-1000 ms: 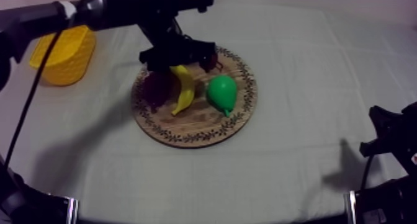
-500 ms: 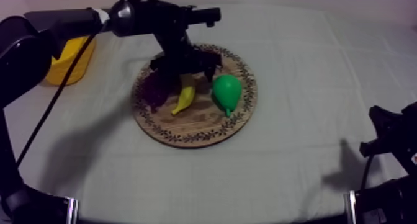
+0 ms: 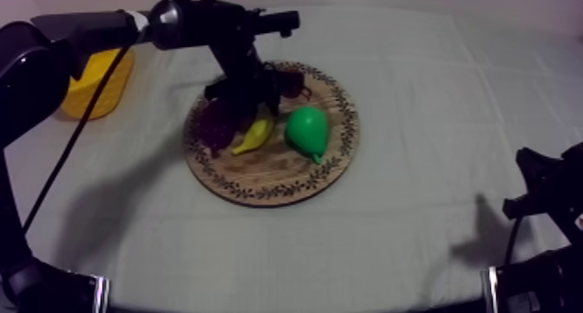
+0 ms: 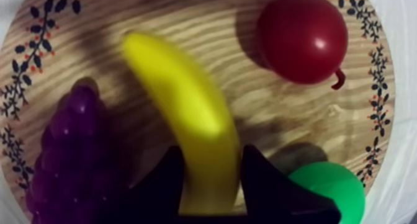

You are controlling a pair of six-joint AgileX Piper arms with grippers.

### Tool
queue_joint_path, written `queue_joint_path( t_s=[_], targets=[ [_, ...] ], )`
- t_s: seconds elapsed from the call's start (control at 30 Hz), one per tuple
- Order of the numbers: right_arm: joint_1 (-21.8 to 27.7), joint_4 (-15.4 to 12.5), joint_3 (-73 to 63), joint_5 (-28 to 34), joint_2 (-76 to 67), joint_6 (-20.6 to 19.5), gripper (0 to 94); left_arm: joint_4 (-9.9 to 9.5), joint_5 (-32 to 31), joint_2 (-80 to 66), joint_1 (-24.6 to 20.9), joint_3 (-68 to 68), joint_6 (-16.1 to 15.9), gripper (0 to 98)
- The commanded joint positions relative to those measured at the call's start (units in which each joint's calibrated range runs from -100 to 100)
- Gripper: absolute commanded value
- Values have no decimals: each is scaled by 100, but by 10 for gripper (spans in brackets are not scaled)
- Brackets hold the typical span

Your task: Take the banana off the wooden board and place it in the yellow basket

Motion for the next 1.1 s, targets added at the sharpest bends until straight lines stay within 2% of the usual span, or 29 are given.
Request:
queue_joint_path(
  t_s=[0.0,0.17,0.4,0.5,0.77,1.07],
  targets=[
    [1,0,2,-1,-3,1,4,2,85,12,-3,-76,6,213],
    [1,0,2,-1,-3,1,4,-97,284,-174,56,-167,89,151],
    [-3,0,2,-1,-3,1,4,-498,729,-1300,150,65,446,143],
    [-5,0,2,-1,-3,1,4,-635,988,-1995,71,125,470,149],
    [-13,0,2,-1,-3,1,4,-1046,1464,-3687,-533,217,227,167],
    [-14,0,2,-1,-3,1,4,-1296,1245,-4143,-1787,369,-559,161]
  ],
)
